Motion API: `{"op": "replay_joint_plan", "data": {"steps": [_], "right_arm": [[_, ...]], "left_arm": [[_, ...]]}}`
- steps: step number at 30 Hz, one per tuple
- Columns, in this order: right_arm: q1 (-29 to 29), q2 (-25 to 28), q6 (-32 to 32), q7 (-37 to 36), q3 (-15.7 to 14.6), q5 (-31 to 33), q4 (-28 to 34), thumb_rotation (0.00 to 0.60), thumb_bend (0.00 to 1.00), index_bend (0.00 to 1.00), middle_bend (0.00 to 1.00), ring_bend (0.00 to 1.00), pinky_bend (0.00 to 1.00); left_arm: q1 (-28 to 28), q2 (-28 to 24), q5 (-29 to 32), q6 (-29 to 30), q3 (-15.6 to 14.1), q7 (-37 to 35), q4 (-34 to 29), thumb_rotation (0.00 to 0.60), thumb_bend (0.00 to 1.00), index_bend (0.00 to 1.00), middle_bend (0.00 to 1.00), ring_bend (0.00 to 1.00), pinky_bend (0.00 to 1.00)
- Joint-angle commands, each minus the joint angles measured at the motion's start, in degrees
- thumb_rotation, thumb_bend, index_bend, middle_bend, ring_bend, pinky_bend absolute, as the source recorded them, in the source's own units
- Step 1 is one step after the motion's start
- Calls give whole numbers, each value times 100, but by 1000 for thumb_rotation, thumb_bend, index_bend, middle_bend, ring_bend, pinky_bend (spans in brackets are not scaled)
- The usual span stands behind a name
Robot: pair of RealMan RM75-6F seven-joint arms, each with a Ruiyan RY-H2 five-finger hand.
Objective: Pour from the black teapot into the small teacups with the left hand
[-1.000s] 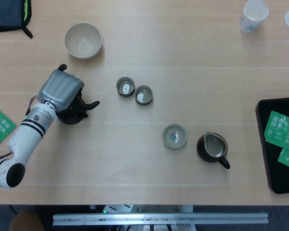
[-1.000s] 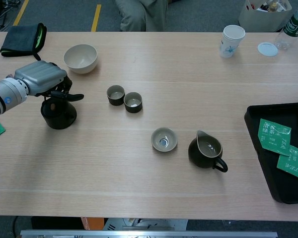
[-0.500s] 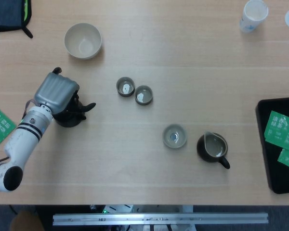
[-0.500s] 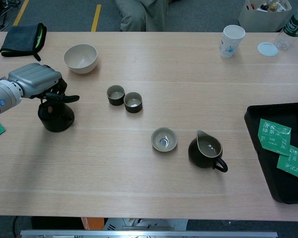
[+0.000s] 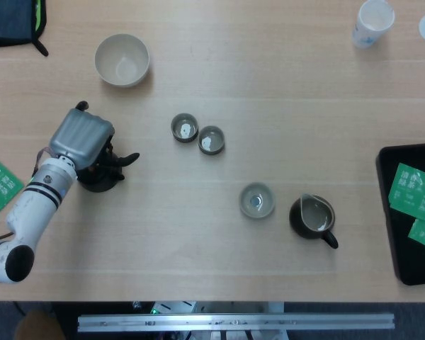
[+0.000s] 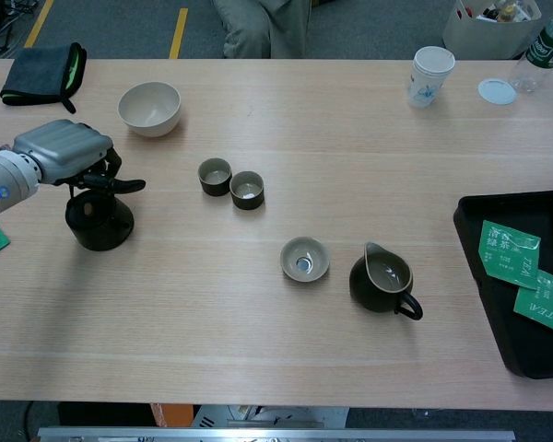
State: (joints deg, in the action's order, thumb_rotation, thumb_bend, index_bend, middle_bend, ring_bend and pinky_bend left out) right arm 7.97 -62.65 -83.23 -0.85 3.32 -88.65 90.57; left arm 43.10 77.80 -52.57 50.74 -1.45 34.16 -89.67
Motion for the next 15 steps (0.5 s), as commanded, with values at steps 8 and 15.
{"op": "replay_joint_plan", "data": {"steps": [8, 15], "right_arm": [[-3, -3, 4, -5, 5, 18, -3, 600, 147, 263, 268, 126, 106], [12, -21, 38, -10, 14, 43, -23, 600, 148, 263, 268, 126, 106]], "left_arm": [[-2, 21, 16, -17, -27, 0, 35, 0, 133, 686, 805, 617, 181], [6, 25, 28, -40, -44, 8, 60, 0, 133, 743, 865, 661, 181]]}}
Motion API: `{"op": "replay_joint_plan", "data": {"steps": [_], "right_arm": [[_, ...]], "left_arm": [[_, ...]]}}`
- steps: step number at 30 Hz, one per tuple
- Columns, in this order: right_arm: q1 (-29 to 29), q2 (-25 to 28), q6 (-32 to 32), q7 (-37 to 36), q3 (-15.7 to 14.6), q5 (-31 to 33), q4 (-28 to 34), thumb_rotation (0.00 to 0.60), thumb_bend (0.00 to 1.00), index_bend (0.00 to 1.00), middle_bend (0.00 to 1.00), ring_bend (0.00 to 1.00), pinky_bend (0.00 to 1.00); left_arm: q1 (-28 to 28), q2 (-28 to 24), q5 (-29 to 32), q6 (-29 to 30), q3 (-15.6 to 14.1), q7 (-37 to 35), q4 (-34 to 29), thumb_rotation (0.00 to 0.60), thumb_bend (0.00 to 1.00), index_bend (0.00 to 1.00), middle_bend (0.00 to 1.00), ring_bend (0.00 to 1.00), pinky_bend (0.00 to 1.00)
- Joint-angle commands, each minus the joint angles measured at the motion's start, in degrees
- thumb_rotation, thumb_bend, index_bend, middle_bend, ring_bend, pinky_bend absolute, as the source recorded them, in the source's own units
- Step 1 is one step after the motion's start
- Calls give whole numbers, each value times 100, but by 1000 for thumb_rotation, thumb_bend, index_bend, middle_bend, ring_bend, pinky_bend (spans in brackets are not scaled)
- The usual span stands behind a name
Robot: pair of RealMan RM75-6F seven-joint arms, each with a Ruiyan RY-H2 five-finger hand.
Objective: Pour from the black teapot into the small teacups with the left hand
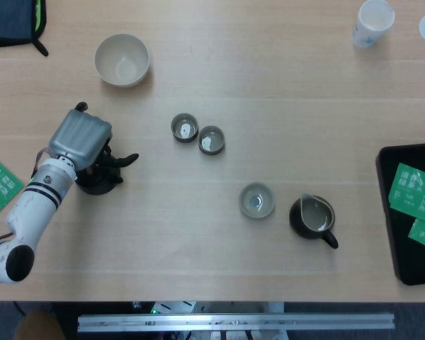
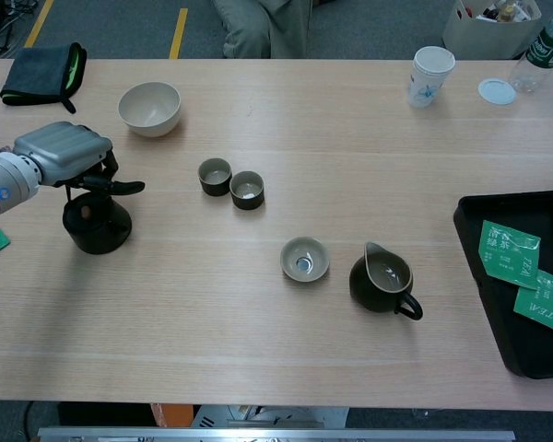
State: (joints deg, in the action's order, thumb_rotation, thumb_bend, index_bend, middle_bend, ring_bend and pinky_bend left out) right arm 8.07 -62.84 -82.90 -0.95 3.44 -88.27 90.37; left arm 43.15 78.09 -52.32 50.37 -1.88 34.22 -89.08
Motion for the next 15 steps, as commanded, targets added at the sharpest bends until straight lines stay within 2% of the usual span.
{"op": "replay_joint_plan", "data": {"steps": [1, 15], "right_arm": [[4, -3, 7, 0, 4, 7, -4, 600, 147, 263, 268, 126, 106], [-14, -2, -7, 3, 18, 50, 9, 600, 147, 263, 268, 126, 106]], "left_arm": [[5, -9, 12, -11, -5, 6, 0, 0, 133, 747, 875, 669, 181], [53, -97, 165, -64, -38, 57, -104, 0, 133, 806, 983, 755, 181]]}}
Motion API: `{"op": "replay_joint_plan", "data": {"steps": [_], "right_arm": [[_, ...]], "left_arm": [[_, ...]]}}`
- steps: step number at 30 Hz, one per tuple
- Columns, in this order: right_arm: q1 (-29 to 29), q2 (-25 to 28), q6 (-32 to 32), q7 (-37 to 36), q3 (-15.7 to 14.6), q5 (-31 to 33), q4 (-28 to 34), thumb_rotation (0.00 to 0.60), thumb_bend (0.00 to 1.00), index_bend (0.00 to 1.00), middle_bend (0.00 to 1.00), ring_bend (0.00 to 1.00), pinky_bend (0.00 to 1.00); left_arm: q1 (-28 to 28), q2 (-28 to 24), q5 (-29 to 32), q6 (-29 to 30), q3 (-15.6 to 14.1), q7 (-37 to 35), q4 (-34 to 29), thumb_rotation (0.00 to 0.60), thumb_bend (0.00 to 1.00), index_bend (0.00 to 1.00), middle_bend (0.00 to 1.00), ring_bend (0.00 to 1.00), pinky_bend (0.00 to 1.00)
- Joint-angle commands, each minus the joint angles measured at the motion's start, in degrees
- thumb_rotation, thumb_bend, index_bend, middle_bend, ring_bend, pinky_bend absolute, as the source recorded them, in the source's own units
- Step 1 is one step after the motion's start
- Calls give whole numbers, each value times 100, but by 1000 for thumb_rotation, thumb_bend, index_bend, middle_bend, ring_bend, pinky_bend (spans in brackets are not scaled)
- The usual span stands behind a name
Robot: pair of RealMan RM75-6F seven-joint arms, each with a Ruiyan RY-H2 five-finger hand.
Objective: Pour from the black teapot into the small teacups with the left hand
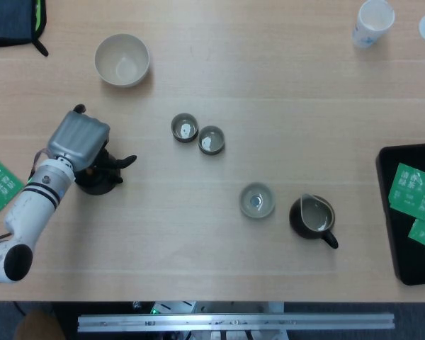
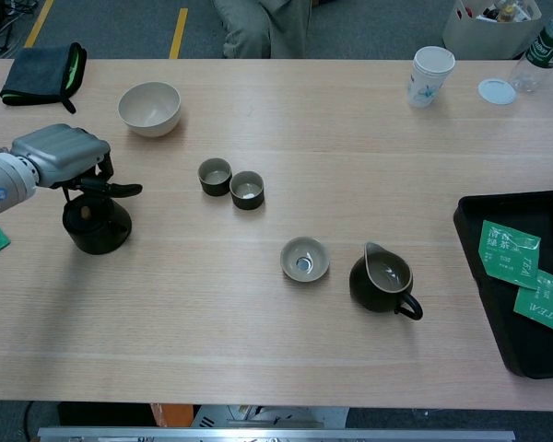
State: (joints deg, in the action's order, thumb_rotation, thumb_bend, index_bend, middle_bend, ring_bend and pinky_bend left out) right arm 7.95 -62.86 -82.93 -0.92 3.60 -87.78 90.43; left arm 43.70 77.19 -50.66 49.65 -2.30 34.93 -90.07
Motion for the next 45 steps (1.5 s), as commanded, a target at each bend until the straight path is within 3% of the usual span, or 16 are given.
{"op": "replay_joint_plan", "data": {"steps": [1, 13, 24, 43, 45], "right_arm": [[-4, 0, -5, 3, 1, 3, 5, 600, 148, 263, 268, 126, 106], [1, -17, 7, 50, 9, 17, 37, 600, 147, 263, 268, 126, 106], [15, -14, 26, 83, 21, 30, 70, 600, 148, 263, 268, 125, 106], [-8, 16, -13, 146, 12, 13, 160, 600, 147, 263, 268, 126, 106], [-16, 19, -23, 151, 8, 6, 170, 600, 147, 263, 268, 126, 106]], "left_arm": [[-4, -14, -6, 12, 5, -25, -7, 0, 133, 809, 989, 760, 181], [-120, -45, -143, 186, 103, -337, 59, 0, 133, 855, 1000, 816, 181], [-272, -100, -95, 217, 389, -980, 115, 0, 128, 893, 1000, 851, 181], [-504, 26, 38, 640, 775, -1370, 252, 0, 128, 959, 1000, 922, 186], [-528, 33, 50, 706, 811, -1371, 246, 22, 133, 961, 1000, 925, 186]]}}
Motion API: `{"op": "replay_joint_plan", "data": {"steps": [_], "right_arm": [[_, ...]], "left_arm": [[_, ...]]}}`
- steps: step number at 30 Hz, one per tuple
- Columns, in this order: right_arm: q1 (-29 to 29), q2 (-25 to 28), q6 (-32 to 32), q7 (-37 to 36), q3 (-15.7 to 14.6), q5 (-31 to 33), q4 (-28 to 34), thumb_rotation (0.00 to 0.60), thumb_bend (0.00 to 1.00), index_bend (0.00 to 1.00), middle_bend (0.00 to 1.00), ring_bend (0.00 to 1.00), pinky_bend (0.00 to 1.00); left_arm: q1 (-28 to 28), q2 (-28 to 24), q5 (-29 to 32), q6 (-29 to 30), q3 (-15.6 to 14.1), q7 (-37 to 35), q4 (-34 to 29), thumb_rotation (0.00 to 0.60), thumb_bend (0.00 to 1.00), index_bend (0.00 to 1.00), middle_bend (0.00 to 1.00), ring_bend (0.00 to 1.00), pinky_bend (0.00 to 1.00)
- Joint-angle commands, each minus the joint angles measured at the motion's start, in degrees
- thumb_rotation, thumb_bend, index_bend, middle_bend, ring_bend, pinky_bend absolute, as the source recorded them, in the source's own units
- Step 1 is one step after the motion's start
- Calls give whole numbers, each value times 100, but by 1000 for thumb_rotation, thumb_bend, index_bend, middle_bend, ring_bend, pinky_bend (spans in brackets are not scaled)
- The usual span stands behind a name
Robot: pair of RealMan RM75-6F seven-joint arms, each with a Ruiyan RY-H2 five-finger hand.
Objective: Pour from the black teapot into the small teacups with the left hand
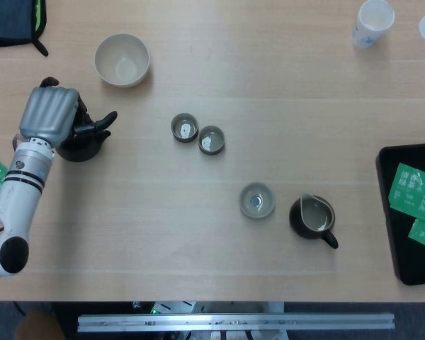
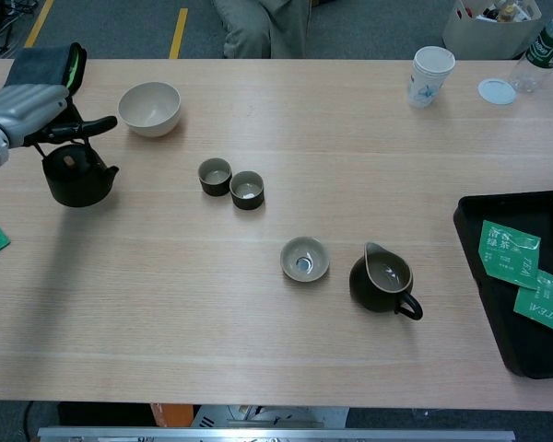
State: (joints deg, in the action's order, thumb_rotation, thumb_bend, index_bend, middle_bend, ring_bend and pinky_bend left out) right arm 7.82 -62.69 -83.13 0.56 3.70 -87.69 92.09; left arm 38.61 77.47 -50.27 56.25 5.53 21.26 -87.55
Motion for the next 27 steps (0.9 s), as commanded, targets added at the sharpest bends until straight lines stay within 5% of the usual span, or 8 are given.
{"op": "replay_joint_plan", "data": {"steps": [1, 8, 16, 27], "right_arm": [[-5, 4, -7, 4, -4, -6, 9, 600, 147, 263, 268, 126, 106], [-28, 16, -46, 17, -12, -27, 33, 600, 147, 263, 268, 126, 106], [-48, 25, -78, 40, -16, -44, 61, 600, 147, 263, 268, 126, 106], [-59, 29, -85, 62, -18, -49, 82, 600, 147, 263, 268, 126, 106]], "left_arm": [[-30, 13, 8, 83, 37, 8, -2, 53, 140, 963, 1000, 926, 186], [-104, 63, 43, 259, 132, 16, -25, 242, 235, 968, 1000, 933, 186], [-201, 179, 81, 503, 290, -44, 28, 150, 277, 991, 1000, 951, 186], [-288, 311, 77, 675, 404, -24, 175, 149, 487, 1000, 1000, 959, 186]]}}
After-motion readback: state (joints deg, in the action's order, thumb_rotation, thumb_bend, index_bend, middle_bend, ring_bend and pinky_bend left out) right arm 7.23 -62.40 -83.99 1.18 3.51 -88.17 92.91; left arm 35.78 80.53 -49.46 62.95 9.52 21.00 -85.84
